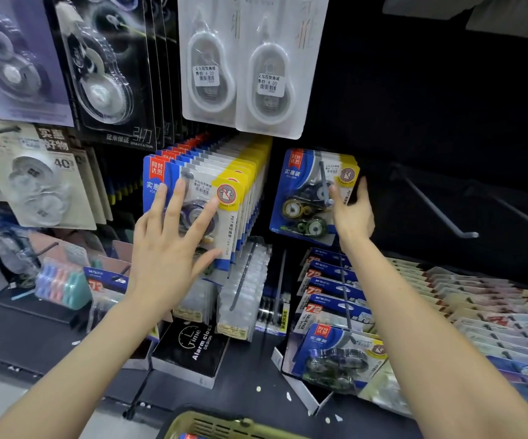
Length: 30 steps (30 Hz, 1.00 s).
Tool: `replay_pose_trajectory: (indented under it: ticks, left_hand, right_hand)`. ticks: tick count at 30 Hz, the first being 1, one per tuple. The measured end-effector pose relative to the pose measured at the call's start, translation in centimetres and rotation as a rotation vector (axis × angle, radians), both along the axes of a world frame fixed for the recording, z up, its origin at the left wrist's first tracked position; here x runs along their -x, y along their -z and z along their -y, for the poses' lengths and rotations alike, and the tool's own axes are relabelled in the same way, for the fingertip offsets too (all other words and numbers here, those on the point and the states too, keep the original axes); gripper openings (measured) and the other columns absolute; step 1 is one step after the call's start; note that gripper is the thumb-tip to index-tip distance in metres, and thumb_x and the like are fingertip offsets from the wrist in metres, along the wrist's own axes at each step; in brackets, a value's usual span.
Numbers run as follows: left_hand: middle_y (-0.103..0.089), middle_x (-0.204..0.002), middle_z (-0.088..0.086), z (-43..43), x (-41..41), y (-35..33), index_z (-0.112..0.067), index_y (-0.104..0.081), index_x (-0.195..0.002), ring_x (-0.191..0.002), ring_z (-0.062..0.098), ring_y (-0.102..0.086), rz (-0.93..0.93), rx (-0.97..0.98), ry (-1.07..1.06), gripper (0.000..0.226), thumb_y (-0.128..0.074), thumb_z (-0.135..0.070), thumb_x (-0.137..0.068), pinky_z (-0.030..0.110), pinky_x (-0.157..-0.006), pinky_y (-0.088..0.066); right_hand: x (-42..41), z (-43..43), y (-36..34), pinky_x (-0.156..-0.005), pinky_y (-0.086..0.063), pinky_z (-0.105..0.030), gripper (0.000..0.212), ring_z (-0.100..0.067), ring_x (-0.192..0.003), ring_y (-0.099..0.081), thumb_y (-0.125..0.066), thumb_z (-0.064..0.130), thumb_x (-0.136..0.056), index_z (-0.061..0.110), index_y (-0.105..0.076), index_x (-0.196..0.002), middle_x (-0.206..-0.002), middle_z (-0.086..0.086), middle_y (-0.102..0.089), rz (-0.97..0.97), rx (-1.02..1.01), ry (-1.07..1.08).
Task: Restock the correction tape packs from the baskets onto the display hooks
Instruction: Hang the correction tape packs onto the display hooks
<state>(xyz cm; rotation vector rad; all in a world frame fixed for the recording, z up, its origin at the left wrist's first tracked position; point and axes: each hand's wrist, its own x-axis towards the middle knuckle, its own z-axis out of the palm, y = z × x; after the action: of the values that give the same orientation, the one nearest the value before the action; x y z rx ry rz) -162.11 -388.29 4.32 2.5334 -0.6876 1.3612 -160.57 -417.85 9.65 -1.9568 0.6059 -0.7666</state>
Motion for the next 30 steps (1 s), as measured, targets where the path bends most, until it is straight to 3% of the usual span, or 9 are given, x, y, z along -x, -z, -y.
replay_pose_trajectory:
  ticks: [2,4,7,11,13,17,21,27,30]
  left_hand:
    - [-0.027,-0.156,0.026,0.0,0.1,-0.2,-0.027,-0.028,-0.151,-0.141,0.047,-0.028,-0.017,0.005,0.009,0.069,-0.043,-0.055,-0.091,0.056,-0.101,-0.036]
    - [-0.027,-0.156,0.025,0.0,0.5,-0.1,-0.026,-0.028,-0.151,-0.142,0.048,-0.028,-0.051,0.025,0.02,0.068,-0.044,-0.053,-0.091,0.058,-0.103,-0.036]
    - [-0.03,-0.155,0.026,0.0,1.5,0.4,-0.021,-0.032,-0.15,-0.142,0.048,-0.028,-0.08,0.062,0.021,0.063,-0.046,-0.047,-0.094,0.059,-0.105,-0.034]
    - [-0.034,-0.152,0.028,-0.5,3.5,1.7,-0.013,-0.039,-0.148,-0.141,0.048,-0.03,-0.117,0.074,0.038,0.057,-0.051,-0.037,-0.097,0.057,-0.108,-0.031]
    - [-0.037,-0.15,0.029,-1.1,4.6,2.8,-0.009,-0.041,-0.145,-0.14,0.049,-0.032,-0.177,0.077,0.042,0.054,-0.05,-0.034,-0.098,0.057,-0.107,-0.032]
    - [-0.045,-0.142,0.032,-2.1,7.8,8.0,0.0,-0.047,-0.137,-0.133,0.05,-0.041,-0.409,-0.02,0.052,0.054,-0.044,-0.036,-0.097,0.058,-0.101,-0.039]
    - [-0.056,-0.128,0.034,-4.0,12.8,16.4,0.002,-0.059,-0.127,-0.119,0.052,-0.054,-0.694,-0.233,0.059,0.058,-0.039,-0.04,-0.092,0.058,-0.089,-0.052]
    - [-0.062,-0.12,0.03,-7.1,20.6,25.3,-0.001,-0.054,-0.132,-0.106,0.05,-0.062,-1.03,-0.297,-0.072,0.064,-0.028,-0.048,-0.097,0.052,-0.071,-0.058]
    - [-0.056,-0.13,0.029,-8.0,21.9,27.3,-0.005,-0.044,-0.14,-0.112,0.05,-0.058,-1.108,-0.196,-0.104,0.057,-0.042,-0.041,-0.096,0.053,-0.072,-0.058]
  right_hand:
    - [1.7,-0.2,0.4,-0.102,-0.041,-0.041,0.075,-0.031,-0.131,-0.05,-0.054,0.054,-0.094,0.024,-0.022,-0.155,-0.144,-0.008,-0.052,-0.039,0.025,0.013]
    - [4.2,-0.6,1.4,-0.098,-0.043,-0.042,0.069,-0.027,-0.119,-0.057,-0.057,0.051,-0.094,0.019,-0.034,-0.15,-0.12,-0.003,-0.063,-0.034,-0.001,-0.001]
    - [9.2,-1.6,4.1,-0.088,-0.048,-0.037,0.042,-0.016,-0.094,-0.062,-0.062,0.042,-0.093,0.019,-0.055,-0.128,-0.09,0.012,-0.06,-0.025,-0.066,-0.037]
    - [17.9,-3.4,9.9,-0.073,-0.048,-0.02,0.014,-0.004,-0.08,-0.06,-0.065,0.026,-0.093,0.019,-0.061,-0.104,-0.09,0.011,-0.063,-0.02,-0.061,-0.131]
    - [22.2,-4.2,13.7,-0.069,-0.046,-0.017,0.006,-0.003,-0.073,-0.059,-0.066,0.019,-0.092,0.019,-0.062,-0.097,-0.085,0.008,-0.065,-0.114,-0.037,-0.163]
    - [29.6,-5.6,22.1,-0.078,-0.053,-0.037,0.009,-0.013,-0.078,-0.064,-0.069,0.027,-0.09,0.025,-0.061,-0.094,-0.084,0.007,-0.067,-0.525,0.048,-0.23]
    - [32.6,-6.2,28.0,-0.074,-0.044,-0.031,0.045,-0.026,-0.106,-0.063,-0.063,0.041,-0.093,0.013,-0.057,-0.127,-0.118,-0.005,-0.064,-0.862,0.14,-0.249]
    - [31.9,-7.4,32.9,-0.076,-0.043,-0.027,0.072,-0.028,-0.116,-0.06,-0.062,0.045,-0.092,0.004,-0.037,-0.146,-0.13,-0.012,-0.062,-0.991,-0.142,-0.262]
    - [31.6,-8.5,34.5,-0.078,-0.054,-0.033,0.063,-0.024,-0.103,-0.066,-0.07,0.051,-0.083,0.007,-0.055,-0.125,-0.109,-0.005,-0.069,-0.98,-0.148,-0.24]
